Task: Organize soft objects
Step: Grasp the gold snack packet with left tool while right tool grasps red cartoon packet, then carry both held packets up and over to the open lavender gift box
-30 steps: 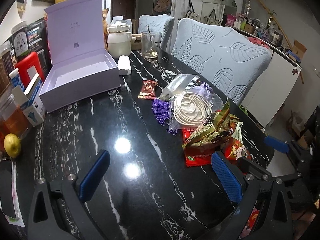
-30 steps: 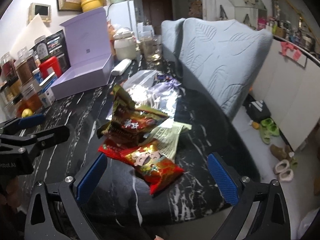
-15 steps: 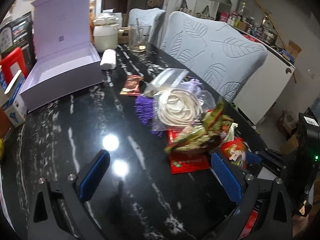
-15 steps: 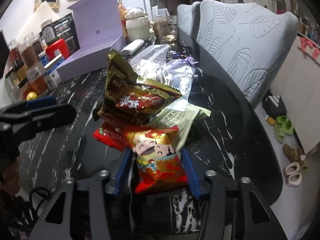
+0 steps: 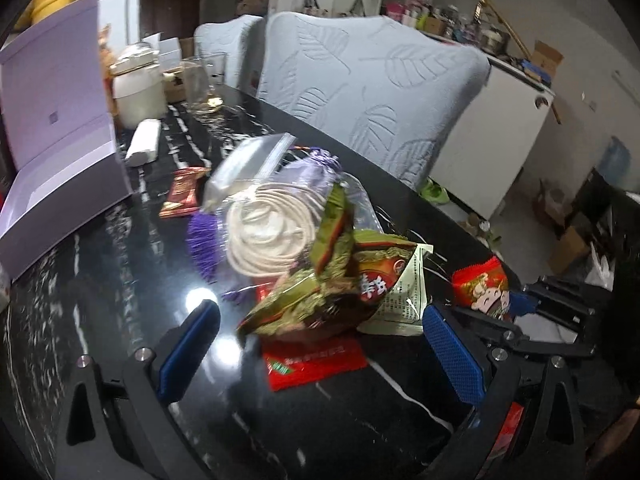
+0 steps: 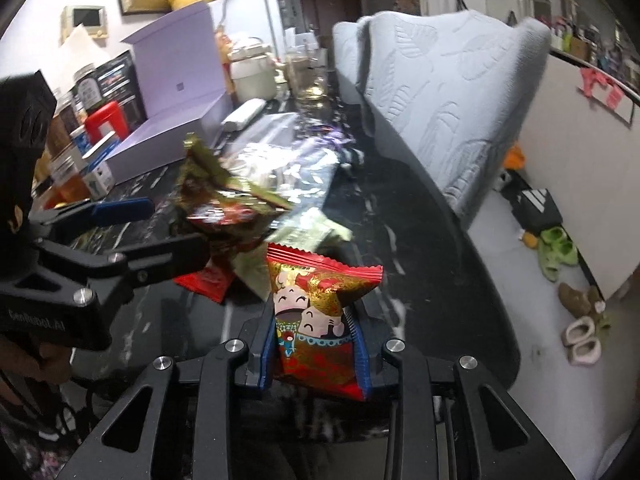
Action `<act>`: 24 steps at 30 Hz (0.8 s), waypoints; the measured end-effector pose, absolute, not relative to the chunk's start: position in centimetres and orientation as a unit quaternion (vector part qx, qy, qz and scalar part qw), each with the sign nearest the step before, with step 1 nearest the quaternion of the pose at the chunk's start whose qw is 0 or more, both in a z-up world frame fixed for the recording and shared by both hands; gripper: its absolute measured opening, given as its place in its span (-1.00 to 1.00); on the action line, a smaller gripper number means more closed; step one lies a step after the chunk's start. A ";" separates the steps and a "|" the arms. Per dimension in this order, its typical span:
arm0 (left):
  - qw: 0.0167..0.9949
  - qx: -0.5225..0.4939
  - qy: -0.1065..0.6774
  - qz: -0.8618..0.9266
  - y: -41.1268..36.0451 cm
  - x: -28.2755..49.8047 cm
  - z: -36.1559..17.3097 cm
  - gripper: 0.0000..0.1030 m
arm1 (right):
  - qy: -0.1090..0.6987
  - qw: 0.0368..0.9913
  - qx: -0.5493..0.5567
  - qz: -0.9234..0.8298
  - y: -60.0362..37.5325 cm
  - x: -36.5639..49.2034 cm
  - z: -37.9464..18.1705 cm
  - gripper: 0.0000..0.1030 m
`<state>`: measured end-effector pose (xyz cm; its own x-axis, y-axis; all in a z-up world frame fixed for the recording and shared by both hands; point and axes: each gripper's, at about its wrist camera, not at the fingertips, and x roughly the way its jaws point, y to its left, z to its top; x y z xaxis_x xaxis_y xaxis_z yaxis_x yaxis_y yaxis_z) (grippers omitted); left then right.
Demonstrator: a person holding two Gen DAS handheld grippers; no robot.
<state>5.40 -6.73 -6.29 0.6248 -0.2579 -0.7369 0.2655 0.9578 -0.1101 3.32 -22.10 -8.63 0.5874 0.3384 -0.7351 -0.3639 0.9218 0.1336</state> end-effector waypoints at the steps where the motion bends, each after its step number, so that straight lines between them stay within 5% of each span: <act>1: 0.902 0.011 0.407 -0.146 -6.9 5.6 -6.4 1.00 | 0.412 0.890 -0.014 0.193 -22.3 3.5 -8.7 -0.40; 10: 0.899 0.045 0.405 -0.158 -8.2 7.1 -6.9 0.96 | 0.425 0.887 0.003 0.179 -23.7 4.5 -9.3 -0.40; 18: 0.894 0.027 0.416 -0.168 -7.9 7.8 -7.7 0.10 | 0.431 0.885 0.004 0.175 -23.8 4.9 -9.5 -0.40; 24: 0.897 0.008 0.408 -0.168 -7.2 7.2 -7.4 0.01 | 0.432 0.886 0.006 0.171 -23.7 4.9 -9.6 -0.40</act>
